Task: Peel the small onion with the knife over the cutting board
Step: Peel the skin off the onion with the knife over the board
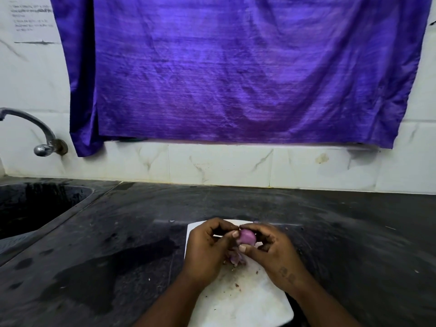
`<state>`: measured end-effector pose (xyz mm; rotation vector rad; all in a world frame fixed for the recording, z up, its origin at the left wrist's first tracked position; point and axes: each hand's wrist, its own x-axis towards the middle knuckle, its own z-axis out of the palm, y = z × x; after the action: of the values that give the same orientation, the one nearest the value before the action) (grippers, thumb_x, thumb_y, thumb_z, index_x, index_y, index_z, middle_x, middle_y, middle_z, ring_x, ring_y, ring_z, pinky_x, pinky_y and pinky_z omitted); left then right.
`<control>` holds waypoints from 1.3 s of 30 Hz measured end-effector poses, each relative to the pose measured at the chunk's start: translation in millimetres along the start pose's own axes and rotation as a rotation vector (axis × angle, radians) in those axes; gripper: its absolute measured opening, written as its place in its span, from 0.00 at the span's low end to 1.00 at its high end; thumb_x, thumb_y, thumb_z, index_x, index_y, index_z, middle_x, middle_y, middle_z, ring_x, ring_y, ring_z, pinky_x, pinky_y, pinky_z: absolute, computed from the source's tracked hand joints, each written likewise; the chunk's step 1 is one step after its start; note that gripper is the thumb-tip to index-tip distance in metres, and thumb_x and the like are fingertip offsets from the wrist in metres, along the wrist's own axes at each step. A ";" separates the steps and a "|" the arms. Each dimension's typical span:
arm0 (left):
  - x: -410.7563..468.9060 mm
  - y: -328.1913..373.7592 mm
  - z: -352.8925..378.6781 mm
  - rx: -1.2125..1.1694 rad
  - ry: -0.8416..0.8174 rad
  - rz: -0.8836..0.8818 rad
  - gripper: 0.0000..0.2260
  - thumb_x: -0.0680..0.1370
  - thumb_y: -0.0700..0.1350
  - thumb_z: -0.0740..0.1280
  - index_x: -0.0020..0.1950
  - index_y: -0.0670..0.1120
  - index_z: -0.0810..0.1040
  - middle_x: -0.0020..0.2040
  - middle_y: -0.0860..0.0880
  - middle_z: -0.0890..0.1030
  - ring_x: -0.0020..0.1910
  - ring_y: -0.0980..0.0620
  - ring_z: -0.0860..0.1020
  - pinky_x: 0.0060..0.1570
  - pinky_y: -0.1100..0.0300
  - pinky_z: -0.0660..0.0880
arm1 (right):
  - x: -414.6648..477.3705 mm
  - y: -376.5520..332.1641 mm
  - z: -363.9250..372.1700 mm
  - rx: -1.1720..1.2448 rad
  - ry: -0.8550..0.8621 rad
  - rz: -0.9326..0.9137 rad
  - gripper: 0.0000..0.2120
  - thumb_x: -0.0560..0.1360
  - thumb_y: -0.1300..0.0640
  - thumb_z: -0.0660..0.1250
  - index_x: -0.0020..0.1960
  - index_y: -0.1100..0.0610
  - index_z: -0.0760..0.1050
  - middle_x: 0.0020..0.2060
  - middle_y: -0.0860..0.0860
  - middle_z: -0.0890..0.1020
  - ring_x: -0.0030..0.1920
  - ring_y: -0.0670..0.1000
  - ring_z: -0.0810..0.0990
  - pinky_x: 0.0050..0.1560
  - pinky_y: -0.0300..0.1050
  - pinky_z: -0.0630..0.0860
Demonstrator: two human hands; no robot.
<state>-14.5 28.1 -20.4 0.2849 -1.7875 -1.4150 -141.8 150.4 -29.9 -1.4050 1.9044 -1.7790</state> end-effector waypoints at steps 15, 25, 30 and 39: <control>-4.0 -11.2 -1.9 0.469 -0.015 0.253 0.28 0.76 0.41 0.72 0.71 0.66 0.72 0.50 0.60 0.83 0.46 0.53 0.84 0.45 0.50 0.83 | -2.6 -1.7 -0.6 -0.111 0.015 -0.046 0.26 0.74 0.65 0.74 0.60 0.37 0.78 0.56 0.38 0.83 0.56 0.37 0.82 0.53 0.31 0.78; -3.5 -9.6 -0.8 0.572 -0.001 0.282 0.29 0.78 0.41 0.71 0.75 0.60 0.70 0.49 0.59 0.83 0.47 0.58 0.81 0.50 0.53 0.81 | -2.0 4.5 0.5 -0.087 -0.003 -0.049 0.19 0.74 0.62 0.74 0.60 0.42 0.82 0.56 0.42 0.84 0.57 0.46 0.84 0.57 0.52 0.82; -5.2 -6.8 0.7 0.628 -0.015 0.310 0.29 0.79 0.41 0.70 0.78 0.58 0.68 0.51 0.56 0.83 0.50 0.56 0.81 0.53 0.54 0.80 | -1.9 6.6 -1.8 -0.103 -0.016 -0.057 0.20 0.74 0.63 0.74 0.62 0.46 0.81 0.57 0.41 0.84 0.60 0.44 0.82 0.62 0.49 0.80; -5.9 -6.5 2.9 0.754 -0.067 0.315 0.34 0.79 0.41 0.71 0.82 0.53 0.62 0.51 0.53 0.84 0.52 0.54 0.79 0.53 0.57 0.77 | -3.9 3.7 -3.9 -0.121 -0.006 -0.084 0.20 0.74 0.63 0.75 0.61 0.43 0.82 0.57 0.39 0.84 0.60 0.42 0.82 0.59 0.40 0.80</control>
<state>-14.7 31.6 -28.9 0.3219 -2.2478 -0.4974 -144.3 155.2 -33.8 -1.5501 2.0092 -1.7183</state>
